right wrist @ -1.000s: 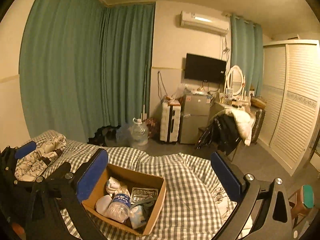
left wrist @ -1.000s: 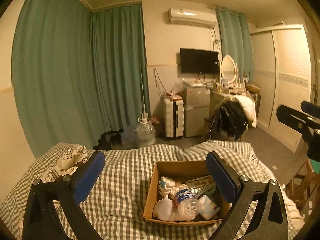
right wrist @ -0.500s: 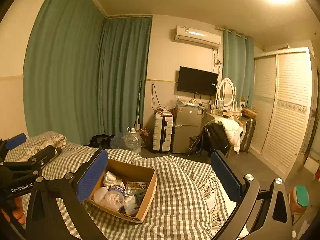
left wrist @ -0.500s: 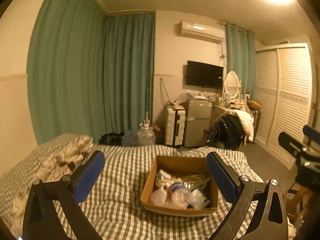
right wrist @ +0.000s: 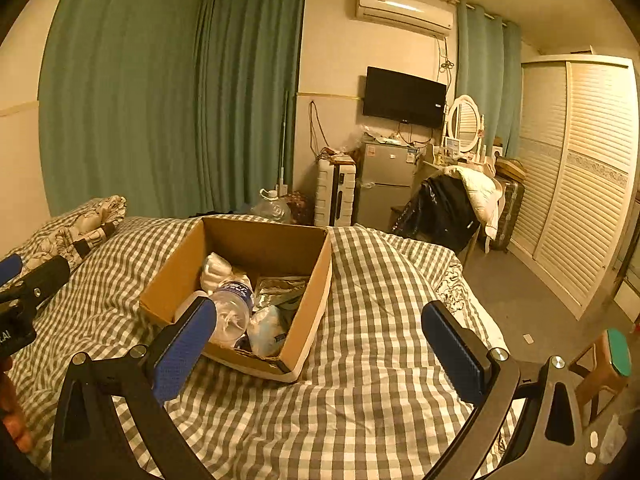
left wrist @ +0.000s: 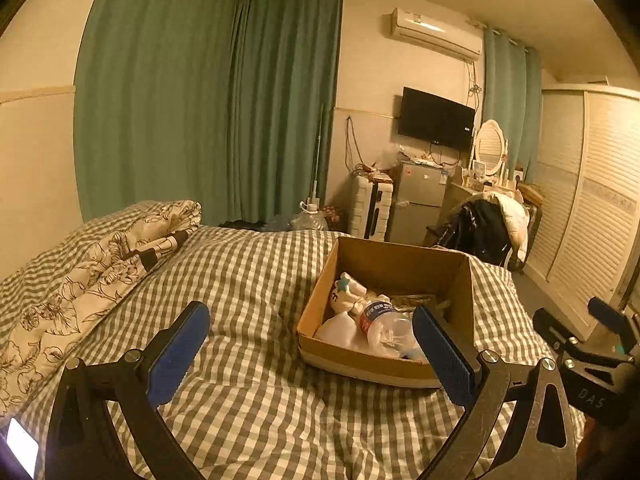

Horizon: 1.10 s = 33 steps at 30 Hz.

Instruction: Organize objects

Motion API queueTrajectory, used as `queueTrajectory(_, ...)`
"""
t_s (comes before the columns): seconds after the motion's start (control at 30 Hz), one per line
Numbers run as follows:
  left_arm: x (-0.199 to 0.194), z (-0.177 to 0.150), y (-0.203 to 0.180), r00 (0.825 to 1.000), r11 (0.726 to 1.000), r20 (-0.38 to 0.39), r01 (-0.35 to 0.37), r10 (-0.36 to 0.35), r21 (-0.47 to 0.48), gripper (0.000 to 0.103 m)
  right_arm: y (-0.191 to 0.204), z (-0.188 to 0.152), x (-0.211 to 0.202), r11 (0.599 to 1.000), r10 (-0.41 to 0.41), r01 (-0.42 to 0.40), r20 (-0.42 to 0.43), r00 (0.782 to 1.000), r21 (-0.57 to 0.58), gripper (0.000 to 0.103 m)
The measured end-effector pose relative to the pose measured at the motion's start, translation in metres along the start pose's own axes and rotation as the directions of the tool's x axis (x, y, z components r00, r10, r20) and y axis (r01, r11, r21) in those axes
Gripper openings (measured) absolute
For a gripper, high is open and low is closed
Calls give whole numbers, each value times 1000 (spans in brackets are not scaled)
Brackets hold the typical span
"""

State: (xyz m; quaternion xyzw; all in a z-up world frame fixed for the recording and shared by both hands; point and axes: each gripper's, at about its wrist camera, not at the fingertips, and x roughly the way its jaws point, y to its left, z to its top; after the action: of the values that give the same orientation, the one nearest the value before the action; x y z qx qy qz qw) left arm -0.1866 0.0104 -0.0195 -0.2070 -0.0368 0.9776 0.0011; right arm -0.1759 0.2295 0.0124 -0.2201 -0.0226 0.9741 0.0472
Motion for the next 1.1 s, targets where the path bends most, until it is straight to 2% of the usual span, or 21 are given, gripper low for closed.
queueTrajectory(1.1, -6, -1, -11, 1000, 997, 16, -20, 19, 71, 103, -3, 1, -10, 1000, 7, -7, 14, 1000, 8, 103)
